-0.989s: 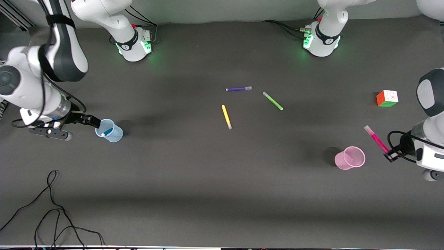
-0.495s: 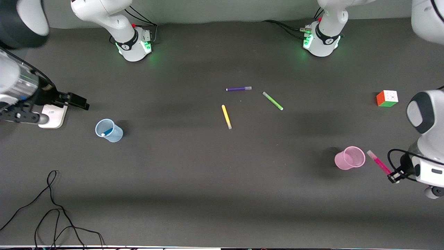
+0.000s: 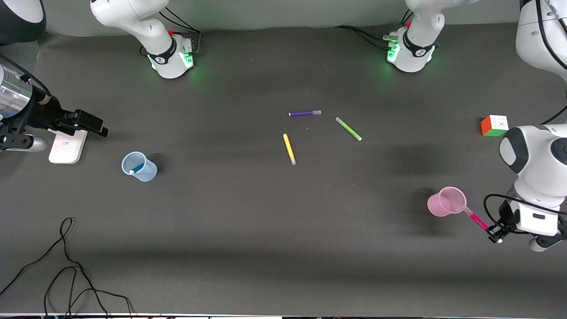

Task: Place pink and blue markers in matching cups
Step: 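Lower the pink marker into the pink cup and open the left gripper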

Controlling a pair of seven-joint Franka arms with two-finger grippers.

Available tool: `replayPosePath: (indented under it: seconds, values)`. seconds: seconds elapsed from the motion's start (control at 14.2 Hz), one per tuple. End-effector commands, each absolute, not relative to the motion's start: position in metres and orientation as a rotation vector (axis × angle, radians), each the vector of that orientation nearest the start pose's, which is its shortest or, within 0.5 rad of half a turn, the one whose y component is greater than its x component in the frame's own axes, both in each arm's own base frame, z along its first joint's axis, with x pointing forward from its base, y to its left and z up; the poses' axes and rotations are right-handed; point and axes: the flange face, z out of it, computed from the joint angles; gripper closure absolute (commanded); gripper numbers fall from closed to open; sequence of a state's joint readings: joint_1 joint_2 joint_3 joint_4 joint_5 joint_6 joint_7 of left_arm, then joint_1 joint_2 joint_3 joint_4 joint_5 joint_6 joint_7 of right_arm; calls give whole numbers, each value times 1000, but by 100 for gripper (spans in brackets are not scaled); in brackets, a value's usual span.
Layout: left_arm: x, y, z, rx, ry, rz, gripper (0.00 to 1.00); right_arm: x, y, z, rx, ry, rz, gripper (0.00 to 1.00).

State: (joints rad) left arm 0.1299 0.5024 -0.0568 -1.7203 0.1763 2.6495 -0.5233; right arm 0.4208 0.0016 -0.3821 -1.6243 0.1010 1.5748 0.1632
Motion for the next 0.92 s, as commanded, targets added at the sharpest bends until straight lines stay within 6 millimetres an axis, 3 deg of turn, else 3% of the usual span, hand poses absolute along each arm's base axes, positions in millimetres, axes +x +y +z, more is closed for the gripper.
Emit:
replayPosePath:
  seconds: [0.0, 0.42, 0.78, 0.85]
  values:
    - [685, 44, 329, -2985, -768, -754, 100, 557, 36, 610, -3027, 161, 58, 0]
    - [654, 43, 308, -2988, -748, -784, 100, 564, 35, 610, -3043, 221, -8, 0]
    - [649, 37, 302, -2996, -727, -757, 100, 563, 33, 611, -3060, 219, -13, 0]
    - [649, 37, 302, -2996, -727, -755, 94, 564, 34, 611, -3058, 217, -15, 0]
